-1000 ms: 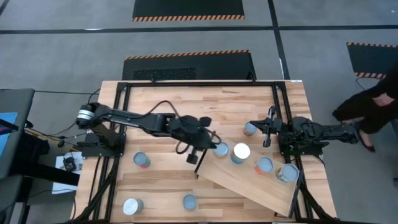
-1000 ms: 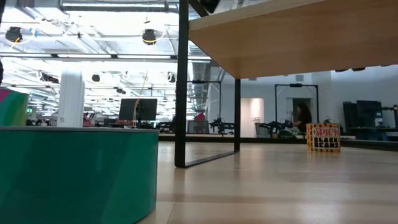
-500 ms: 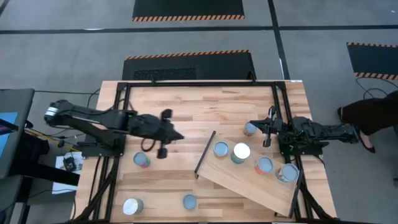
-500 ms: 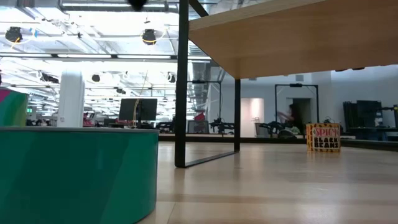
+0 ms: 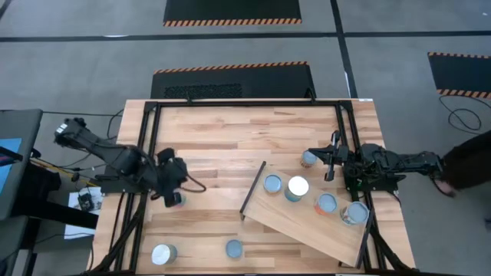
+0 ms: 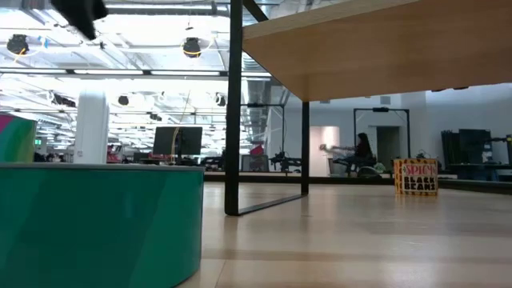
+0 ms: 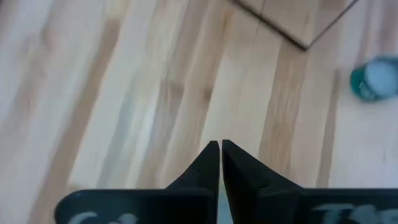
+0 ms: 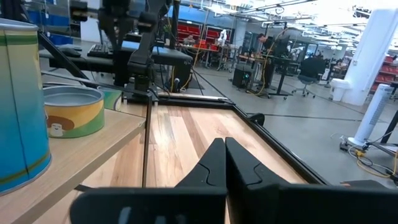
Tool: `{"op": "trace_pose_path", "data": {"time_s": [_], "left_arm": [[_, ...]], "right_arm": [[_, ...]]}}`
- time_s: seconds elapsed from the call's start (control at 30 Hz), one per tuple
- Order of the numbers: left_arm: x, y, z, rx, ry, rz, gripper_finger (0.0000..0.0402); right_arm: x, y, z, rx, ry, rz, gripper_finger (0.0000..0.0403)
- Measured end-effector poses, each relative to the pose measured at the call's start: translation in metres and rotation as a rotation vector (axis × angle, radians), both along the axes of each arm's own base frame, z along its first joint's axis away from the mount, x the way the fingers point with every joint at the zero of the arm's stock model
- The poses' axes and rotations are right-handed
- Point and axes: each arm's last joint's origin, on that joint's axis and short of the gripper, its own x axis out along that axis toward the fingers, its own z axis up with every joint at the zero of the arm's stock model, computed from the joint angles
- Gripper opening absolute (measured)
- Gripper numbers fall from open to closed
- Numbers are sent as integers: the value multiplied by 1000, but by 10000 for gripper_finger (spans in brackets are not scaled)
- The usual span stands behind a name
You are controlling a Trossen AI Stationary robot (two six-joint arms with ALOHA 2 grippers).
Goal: Pick and place cans onto a shelf
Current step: Put the canned chicken soup on the shelf
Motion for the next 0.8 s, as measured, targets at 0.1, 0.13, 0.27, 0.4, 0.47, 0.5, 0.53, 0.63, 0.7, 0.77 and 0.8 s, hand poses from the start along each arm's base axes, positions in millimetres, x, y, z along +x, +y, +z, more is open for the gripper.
{"op": "trace_pose_path", "data": {"time_s": [0.1, 0.13, 0.27, 0.4, 0.47, 0.5, 0.53, 0.63, 0.7, 0.77, 0.8], "left_arm": [[-1, -10, -9, -9, 77, 38, 24], [-1, -13, -12, -15, 106, 52, 30], [1, -25, -25, -31, 222, 102, 59], [8, -38, -40, -11, 300, 114, 85], [12, -43, -47, 12, 330, 111, 98], [14, -45, -50, 22, 344, 112, 104], [16, -46, -54, 32, 356, 114, 111], [15, -46, -66, 58, 395, 122, 131], [13, -44, -75, 66, 413, 136, 143], [11, -43, -84, 54, 421, 145, 154], [10, -43, -87, 38, 422, 148, 159]], "right_arm": [[0, 0, 0, 0, 0, 0, 8], [0, 0, 0, 0, 0, 0, 8], [0, 0, 0, 0, 1, -2, 8], [0, 0, 0, 0, 2, -3, 8], [0, 0, 0, 0, 2, -2, 8], [0, 0, 0, 0, 2, -3, 8], [0, 0, 0, 0, 2, -3, 8], [0, 0, 0, 0, 2, -2, 8], [0, 0, 0, 0, 2, -3, 8], [0, 0, 0, 0, 2, -2, 8], [0, 0, 0, 0, 2, -2, 8]]}}
